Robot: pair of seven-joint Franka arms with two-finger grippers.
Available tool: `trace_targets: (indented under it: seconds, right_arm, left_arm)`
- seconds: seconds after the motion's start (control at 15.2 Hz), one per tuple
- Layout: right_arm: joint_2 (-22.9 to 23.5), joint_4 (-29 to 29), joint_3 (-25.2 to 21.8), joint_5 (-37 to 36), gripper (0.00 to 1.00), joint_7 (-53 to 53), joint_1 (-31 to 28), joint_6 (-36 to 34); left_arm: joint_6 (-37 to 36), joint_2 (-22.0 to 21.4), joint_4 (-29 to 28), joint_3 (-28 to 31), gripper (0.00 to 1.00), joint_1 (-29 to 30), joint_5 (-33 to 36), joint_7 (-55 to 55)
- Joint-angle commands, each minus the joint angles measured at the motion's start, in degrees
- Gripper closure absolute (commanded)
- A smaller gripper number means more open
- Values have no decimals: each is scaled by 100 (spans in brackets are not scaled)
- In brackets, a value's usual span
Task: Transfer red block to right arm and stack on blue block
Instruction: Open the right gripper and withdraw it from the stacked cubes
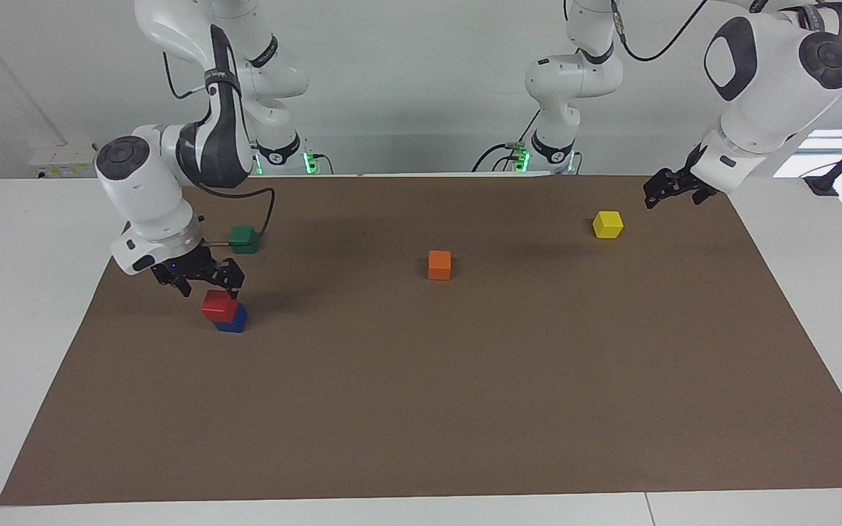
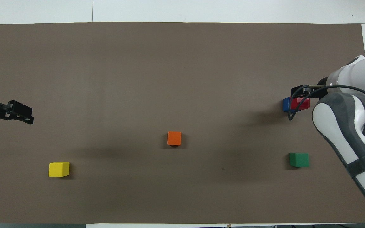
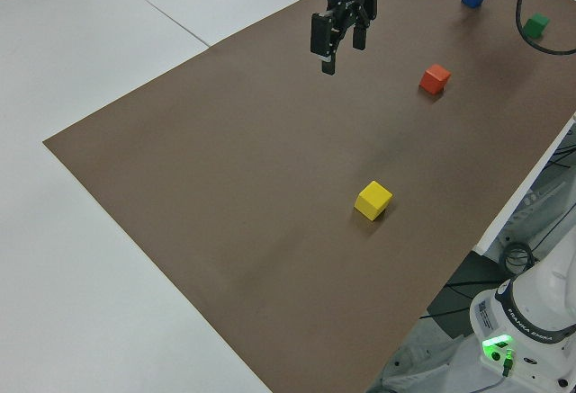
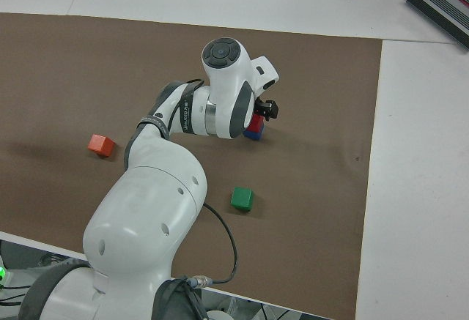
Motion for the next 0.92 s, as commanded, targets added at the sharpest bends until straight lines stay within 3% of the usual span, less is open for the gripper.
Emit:
trace_targets:
  seconds: [0.0,0.26,0.46,0.85]
  right_arm:
    - [-334,351,70,101,0,88,-23,-804]
    - [-721,974,96,127,0,79,-32,-2140]
    - [-652,1607,96,321,0,79,-41,-3099]
    - [-661,1679,78,216,0,-18,-67,-2988]
  left_arm:
    - [113,-159,-129,6,0,13,-40,32]
    - [113,-168,-146,6,0,13,-40,23]
    - [157,-133,-129,-47,0,-57,-92,40]
    - [377,-106,-155,-100,0,-57,-260,23]
